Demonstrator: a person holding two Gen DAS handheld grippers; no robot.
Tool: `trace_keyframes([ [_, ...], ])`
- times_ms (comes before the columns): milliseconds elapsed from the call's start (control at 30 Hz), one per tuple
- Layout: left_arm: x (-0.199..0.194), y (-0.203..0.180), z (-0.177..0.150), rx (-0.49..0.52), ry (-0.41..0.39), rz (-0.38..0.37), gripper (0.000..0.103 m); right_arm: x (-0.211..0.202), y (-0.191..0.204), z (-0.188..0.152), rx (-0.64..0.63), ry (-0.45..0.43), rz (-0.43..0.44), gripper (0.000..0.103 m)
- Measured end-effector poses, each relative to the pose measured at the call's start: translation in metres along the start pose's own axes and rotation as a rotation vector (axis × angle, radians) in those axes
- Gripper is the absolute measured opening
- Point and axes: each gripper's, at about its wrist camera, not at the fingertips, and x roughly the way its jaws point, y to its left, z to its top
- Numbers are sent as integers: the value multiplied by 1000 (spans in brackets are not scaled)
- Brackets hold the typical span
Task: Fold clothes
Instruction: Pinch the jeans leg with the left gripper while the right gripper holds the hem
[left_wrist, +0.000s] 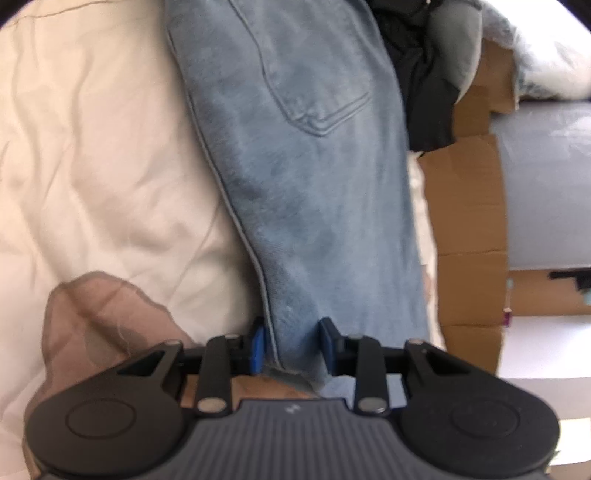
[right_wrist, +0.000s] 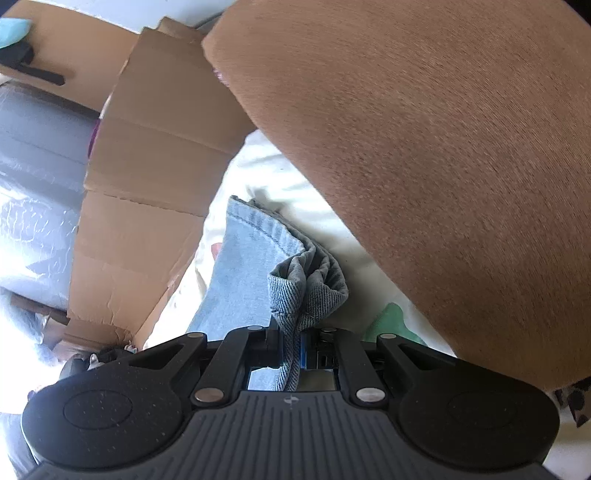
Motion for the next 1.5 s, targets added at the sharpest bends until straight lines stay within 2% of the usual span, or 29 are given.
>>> trace_keyframes([
  [100,5,5,-1,2,-11,3,32,9,8,1,-12,8,-3,7],
  [167,4,3,-2,11,-9,15,25,15,11,-1,-7,2,-9,7],
  [267,2,-6,-1,26,5,38,21,18,22,-4,-8,-21,-9,6],
  [467,-6,-54,13,143,69,154,18,10,54,-9,-53,-54,-7,6],
  [600,-12,-71,17,203,112,221,18,-6,66,-8,-75,-54,-10,5],
  [667,-15,-73,19,218,130,251,18,-38,45,7,-87,-55,-4,5],
  [700,-16,-75,19,222,137,266,18,-52,24,5,-93,-60,3,5],
  [767,-13,-81,21,224,148,295,17,-69,13,1,-90,-64,9,5],
  [867,-7,-92,23,242,173,329,17,-137,-54,-4,-74,-68,0,5],
  [900,-5,-96,23,250,184,338,17,-157,-61,0,-71,-68,-4,5],
  [1200,13,-122,19,311,269,406,17,-221,-79,-12,-49,-30,-61,5],
  [1500,36,-135,5,355,391,443,17,-286,-108,-28,-11,-5,-163,5],
])
